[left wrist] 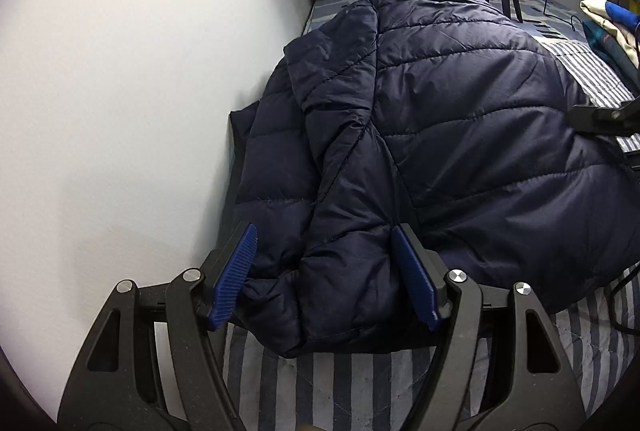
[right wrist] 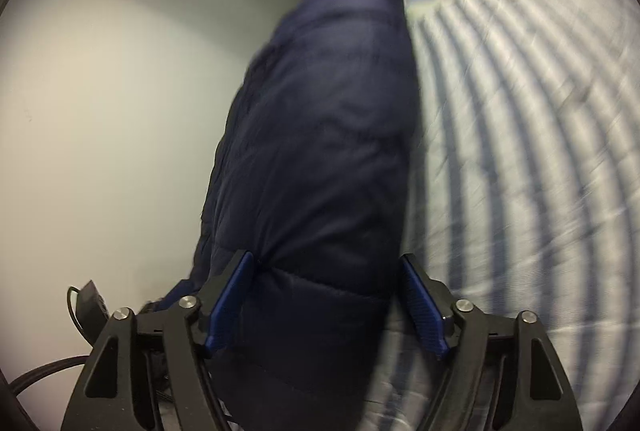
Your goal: Fold large clothes
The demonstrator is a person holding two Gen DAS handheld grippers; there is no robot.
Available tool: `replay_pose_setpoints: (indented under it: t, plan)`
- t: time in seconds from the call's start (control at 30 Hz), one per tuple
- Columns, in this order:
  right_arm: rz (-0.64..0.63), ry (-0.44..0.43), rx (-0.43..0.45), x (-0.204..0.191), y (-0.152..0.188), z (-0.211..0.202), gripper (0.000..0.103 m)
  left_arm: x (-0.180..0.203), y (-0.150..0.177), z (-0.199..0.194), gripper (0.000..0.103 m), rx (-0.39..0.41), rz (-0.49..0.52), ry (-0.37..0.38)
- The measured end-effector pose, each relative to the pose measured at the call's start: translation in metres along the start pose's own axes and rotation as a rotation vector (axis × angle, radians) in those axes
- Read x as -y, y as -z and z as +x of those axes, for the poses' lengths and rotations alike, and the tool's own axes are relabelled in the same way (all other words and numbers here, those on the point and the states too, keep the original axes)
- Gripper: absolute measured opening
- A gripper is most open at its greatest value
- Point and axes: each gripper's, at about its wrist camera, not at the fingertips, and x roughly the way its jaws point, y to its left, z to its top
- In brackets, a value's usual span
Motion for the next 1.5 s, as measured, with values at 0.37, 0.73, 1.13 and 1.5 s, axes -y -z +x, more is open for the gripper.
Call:
replay_pose_setpoints:
  t: [0.37, 0.73, 1.13, 1.5]
  plan:
    - [-0.119, 0.119, -0.082, -0.044, -0.016, -0.007, 0.018, 0.003, -0.008, -0.019, 0.068, -0.025, -0.017, 0.103]
    - [-0.246, 0.342, -0.108, -0.037, 0.009, -0.116, 0.018, 0.051, -0.024, -0.102, 0.068, 0.074, 0.023, 0.416]
    - [-0.393, 0.586, 0.083, -0.032, 0.033, -0.172, 0.043, 0.094, -0.05, -0.076, 0.068, 0.106, 0.093, 0.318]
    - [-0.565, 0.575, -0.005, -0.041, 0.049, -0.114, 0.052, 0.066, -0.018, -0.004, 0.07, -0.025, 0.033, 0.23]
